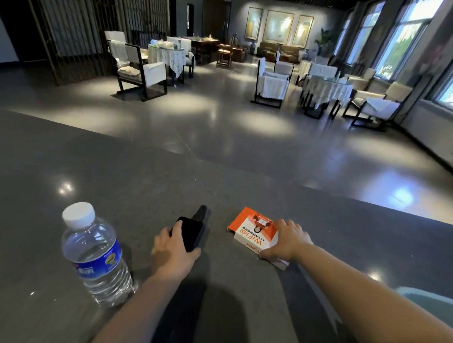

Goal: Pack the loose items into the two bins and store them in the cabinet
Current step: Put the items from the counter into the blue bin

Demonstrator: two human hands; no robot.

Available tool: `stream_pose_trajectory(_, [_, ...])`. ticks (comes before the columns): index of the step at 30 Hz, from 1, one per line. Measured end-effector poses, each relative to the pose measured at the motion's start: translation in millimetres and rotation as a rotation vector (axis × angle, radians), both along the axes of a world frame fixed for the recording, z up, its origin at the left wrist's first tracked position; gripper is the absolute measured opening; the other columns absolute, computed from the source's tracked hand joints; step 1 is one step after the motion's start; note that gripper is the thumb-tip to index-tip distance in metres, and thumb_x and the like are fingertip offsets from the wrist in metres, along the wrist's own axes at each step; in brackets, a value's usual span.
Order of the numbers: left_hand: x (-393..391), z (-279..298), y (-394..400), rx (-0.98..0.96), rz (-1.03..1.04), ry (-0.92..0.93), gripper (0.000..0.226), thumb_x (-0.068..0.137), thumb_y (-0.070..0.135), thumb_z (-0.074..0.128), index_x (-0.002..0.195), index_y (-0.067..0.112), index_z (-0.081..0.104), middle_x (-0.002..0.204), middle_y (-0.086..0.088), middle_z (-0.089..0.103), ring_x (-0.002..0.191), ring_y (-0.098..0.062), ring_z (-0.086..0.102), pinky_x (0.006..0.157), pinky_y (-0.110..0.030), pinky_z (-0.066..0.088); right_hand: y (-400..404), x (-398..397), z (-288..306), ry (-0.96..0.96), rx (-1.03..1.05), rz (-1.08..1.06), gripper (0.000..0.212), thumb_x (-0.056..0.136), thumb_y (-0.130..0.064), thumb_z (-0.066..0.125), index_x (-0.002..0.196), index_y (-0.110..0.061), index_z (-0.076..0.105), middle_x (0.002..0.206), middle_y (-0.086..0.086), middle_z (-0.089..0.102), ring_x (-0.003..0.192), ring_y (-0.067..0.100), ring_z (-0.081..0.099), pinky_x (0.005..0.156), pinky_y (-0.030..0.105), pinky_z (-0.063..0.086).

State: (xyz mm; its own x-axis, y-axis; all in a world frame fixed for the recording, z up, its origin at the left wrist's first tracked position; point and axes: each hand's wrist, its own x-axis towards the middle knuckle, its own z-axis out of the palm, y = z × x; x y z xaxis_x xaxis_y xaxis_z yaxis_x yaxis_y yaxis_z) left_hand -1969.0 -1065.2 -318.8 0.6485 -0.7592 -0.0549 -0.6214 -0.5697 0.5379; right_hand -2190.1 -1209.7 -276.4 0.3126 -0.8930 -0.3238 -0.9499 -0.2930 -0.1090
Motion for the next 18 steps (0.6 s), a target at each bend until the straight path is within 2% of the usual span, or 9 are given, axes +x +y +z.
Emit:
stream_pose_trajectory(5, [3,-3,-1,-0.021,0.023,0.018,0.088,0.067,0.045,0.075,0.142,0.027,0.033,0.130,-0.010,0.043,0.122,-0.029,0.035,0.098,-0.038,0.037,8,-1,-1,-0.045,0.023,-0.069,0.106,0.051,-0.074,0.073,0.136,-0.019,0.041,0.131,0.003,0.043,0.120,0.020,0.041,0.094,0.036,0.047])
stream_pose_trajectory(11, [-47,11,32,-0.264,0.034,0.308,0.082,0.059,0.029,0.081,0.134,0.024,0.049,0.116,-0.003,0.050,0.118,-0.025,0.046,0.097,-0.035,0.040,44,-29,57,-0.271,-0.137,-0.044,0.087,0.054,-0.066,0.074,0.125,-0.023,0.048,0.119,0.002,0.045,0.114,0.019,0.041,0.085,0.032,0.042])
stream_pose_trajectory(14, [-87,31,54,-0.384,-0.006,0.332,0.080,0.060,0.022,0.084,0.133,0.023,0.052,0.106,0.005,0.047,0.114,-0.023,0.052,0.095,-0.032,0.040,62,-80,97,-0.392,-0.261,-0.078,0.091,0.042,-0.074,0.063,0.118,-0.026,0.053,0.112,0.001,0.049,0.111,0.020,0.042,0.087,0.032,0.041])
stream_pose_trajectory(16, [-117,51,64,-0.438,-0.101,0.338,0.080,0.061,0.016,0.086,0.134,0.022,0.053,0.109,0.006,0.049,0.108,-0.015,0.052,0.092,-0.026,0.036,71,-130,113,-0.400,-0.344,-0.118,0.094,0.038,-0.077,0.056,0.117,-0.027,0.055,0.115,0.000,0.053,0.114,0.020,0.043,0.091,0.032,0.040])
stream_pose_trajectory(18, [-148,75,72,-0.483,-0.216,0.360,0.080,0.061,0.013,0.086,0.133,0.024,0.054,0.113,0.007,0.051,0.102,-0.007,0.049,0.090,-0.021,0.034,83,-184,123,-0.395,-0.380,-0.202,0.090,0.041,-0.076,0.060,0.115,-0.025,0.058,0.116,0.000,0.056,0.115,0.020,0.045,0.095,0.035,0.042])
